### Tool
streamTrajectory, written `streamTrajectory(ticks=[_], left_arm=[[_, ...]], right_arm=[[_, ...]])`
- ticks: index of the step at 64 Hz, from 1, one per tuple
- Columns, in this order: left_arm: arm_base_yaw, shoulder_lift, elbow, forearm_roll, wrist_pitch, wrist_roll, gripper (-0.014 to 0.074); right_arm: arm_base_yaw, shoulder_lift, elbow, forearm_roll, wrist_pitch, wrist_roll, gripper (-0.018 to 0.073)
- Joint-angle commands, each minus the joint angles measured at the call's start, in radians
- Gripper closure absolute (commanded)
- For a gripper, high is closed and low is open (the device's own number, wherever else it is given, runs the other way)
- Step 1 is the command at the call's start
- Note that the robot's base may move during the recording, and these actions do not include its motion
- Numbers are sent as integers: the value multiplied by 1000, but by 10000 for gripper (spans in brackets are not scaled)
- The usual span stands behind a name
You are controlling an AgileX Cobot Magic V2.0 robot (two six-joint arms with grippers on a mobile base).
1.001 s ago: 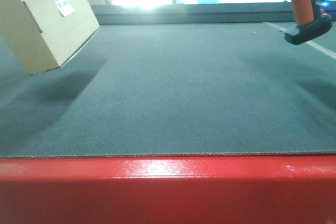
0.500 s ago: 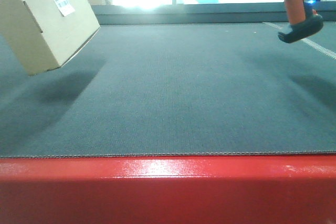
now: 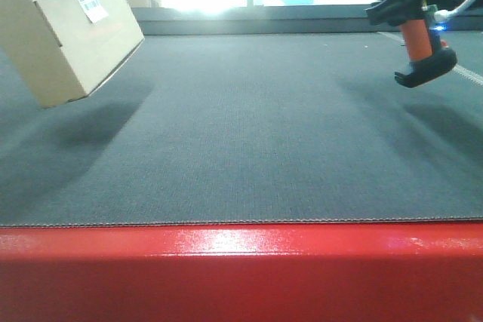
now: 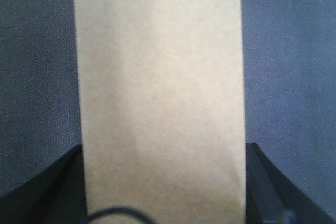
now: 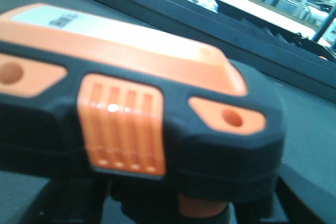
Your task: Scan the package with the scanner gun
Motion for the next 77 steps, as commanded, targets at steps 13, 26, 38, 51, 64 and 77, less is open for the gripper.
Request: streamTrajectory(ticks=[13, 26, 38, 51, 64, 77], left_arm=[[4, -17, -11, -16, -12, 0, 383], [4, -17, -11, -16, -12, 0, 383], [4, -17, -11, -16, -12, -5, 383], [4, -17, -11, -16, -12, -5, 383], [4, -17, -11, -16, -12, -5, 383], [4, -17, -11, -23, -12, -7, 383]], right_arm=[[31, -20, -17, -8, -99, -10, 375], [31, -20, -17, 1, -101, -10, 375], [34, -23, -17, 0, -105, -10, 375], [39, -23, -17, 0, -105, -10, 375], [46, -23, -17, 0, -121, -10, 375], [76, -23, -21, 0, -147, -10, 375]])
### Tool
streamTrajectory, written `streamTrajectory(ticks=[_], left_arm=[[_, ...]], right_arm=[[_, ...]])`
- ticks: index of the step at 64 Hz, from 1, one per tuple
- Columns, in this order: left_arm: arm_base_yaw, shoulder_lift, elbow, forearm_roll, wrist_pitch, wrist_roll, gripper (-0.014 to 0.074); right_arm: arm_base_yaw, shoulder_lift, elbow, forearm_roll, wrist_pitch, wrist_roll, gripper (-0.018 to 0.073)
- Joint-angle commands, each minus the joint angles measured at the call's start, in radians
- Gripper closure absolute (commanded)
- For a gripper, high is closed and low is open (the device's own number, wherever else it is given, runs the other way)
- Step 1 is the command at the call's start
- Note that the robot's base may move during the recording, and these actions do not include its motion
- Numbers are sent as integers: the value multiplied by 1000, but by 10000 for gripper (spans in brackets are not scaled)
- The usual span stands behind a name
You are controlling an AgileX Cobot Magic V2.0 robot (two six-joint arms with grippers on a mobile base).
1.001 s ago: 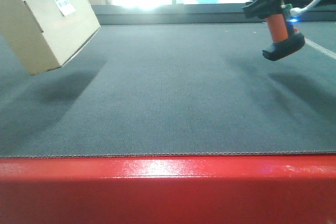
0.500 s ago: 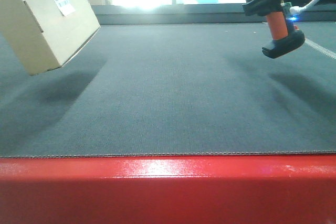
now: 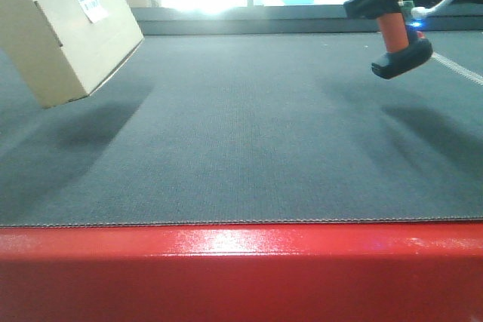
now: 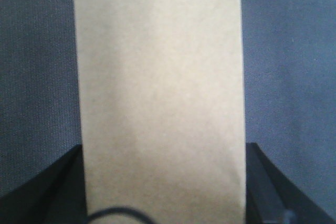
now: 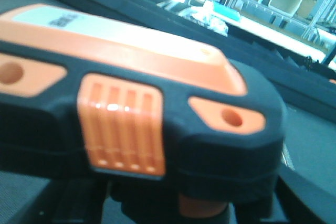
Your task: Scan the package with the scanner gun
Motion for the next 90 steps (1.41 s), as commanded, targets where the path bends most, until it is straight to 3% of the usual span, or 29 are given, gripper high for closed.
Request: streamTrajectory(ticks=[1, 28, 37, 47, 55, 73, 83, 90], left_arm=[[4, -17, -11, -23, -12, -7, 383], [4, -17, -11, -29, -12, -7, 383], [4, -17, -11, -30, -12, -12, 383], [4, -17, -11, -30, -12, -12, 383], [4, -17, -11, -30, -12, -12, 383], [4, -17, -11, -30, -12, -12, 383], [4, -17, -11, -30, -12, -12, 383], [4, -17, -11, -30, -12, -12, 383]], right_arm=[[17, -23, -19, 1, -82, -10, 375], [66, -13, -129, 32, -19, -10, 375], [68, -10, -129, 77, 85, -10, 375], [72, -8, -123, 97, 68, -10, 375], [88, -8, -123, 109, 68, -74, 375], [152, -8, -123, 416, -11, -228, 375], [196, -8, -123, 534, -60, -241, 375], [227, -1, -110, 542, -91, -279, 375]])
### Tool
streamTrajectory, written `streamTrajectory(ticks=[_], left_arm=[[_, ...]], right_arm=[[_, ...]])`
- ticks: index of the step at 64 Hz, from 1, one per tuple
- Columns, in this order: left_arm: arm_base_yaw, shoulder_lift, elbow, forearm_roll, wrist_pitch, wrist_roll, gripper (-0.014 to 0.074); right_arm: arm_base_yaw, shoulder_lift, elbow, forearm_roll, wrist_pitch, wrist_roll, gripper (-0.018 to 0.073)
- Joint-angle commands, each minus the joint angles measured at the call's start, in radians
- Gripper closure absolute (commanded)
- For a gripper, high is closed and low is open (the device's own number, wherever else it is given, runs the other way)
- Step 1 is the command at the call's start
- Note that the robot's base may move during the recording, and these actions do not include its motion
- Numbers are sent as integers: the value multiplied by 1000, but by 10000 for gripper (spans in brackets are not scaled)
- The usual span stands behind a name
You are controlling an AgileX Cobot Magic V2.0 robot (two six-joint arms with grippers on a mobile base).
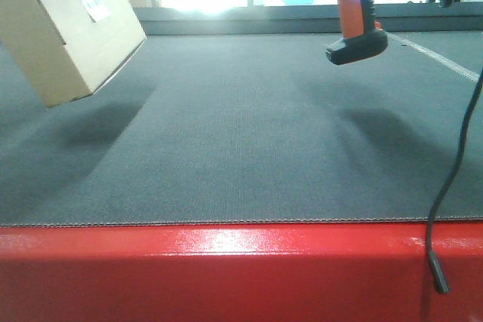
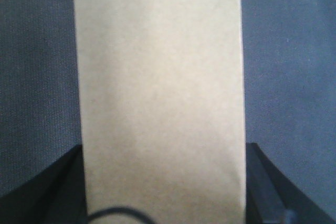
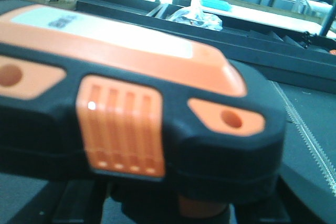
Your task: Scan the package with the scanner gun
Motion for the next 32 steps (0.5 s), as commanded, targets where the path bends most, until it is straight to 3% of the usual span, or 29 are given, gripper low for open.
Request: streamTrajectory(ticks=[1, 15, 32], left_arm=[[4, -17, -11, -16, -12, -12, 383], [4, -17, -11, -16, -12, -12, 383], [4, -17, -11, -16, -12, -30, 383]], right_arm=[[30, -7, 7, 20, -114, -48, 375], [53, 10, 54, 17, -173, -66, 375], [55, 21, 54, -59, -183, -66, 375]])
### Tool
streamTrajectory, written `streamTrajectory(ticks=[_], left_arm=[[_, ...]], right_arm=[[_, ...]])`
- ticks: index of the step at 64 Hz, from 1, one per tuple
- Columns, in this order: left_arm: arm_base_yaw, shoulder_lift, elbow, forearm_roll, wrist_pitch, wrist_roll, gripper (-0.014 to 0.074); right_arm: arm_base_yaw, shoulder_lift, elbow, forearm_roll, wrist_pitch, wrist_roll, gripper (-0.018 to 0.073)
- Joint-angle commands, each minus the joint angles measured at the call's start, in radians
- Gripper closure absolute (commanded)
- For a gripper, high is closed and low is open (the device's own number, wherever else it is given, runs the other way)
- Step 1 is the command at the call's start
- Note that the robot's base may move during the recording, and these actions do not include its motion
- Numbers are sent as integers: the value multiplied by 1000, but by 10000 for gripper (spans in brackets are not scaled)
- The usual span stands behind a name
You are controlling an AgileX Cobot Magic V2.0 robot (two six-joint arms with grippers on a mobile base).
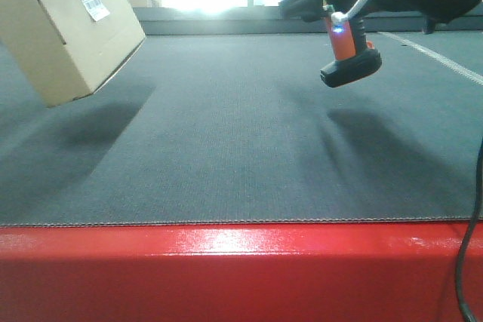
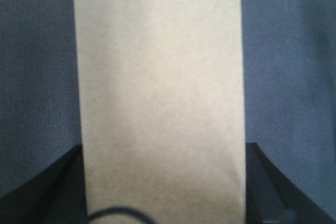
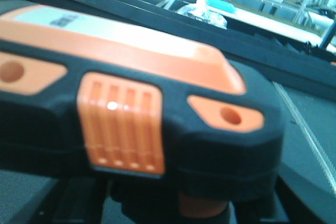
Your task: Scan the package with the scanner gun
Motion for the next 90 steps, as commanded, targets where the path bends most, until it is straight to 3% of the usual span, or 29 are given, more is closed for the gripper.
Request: streamTrajectory(ticks=[1, 37, 52, 76, 90], left_arm=[[4, -17, -11, -16, -12, -15, 383], [4, -17, -11, -16, -12, -15, 383], [4, -17, -11, -16, -12, -15, 383], [4, -17, -11, -16, -12, -15, 383], [4, -17, -11, -16, -12, -15, 383]], right_arm=[[2, -17, -7, -38, -89, -7, 375], [2, -17, -7, -38, -154, -9, 375], [2, -54, -7, 136, -154, -7, 378], [-87, -119, 2, 137, 51, -7, 378], [-150, -156, 106, 108, 55, 44, 378]])
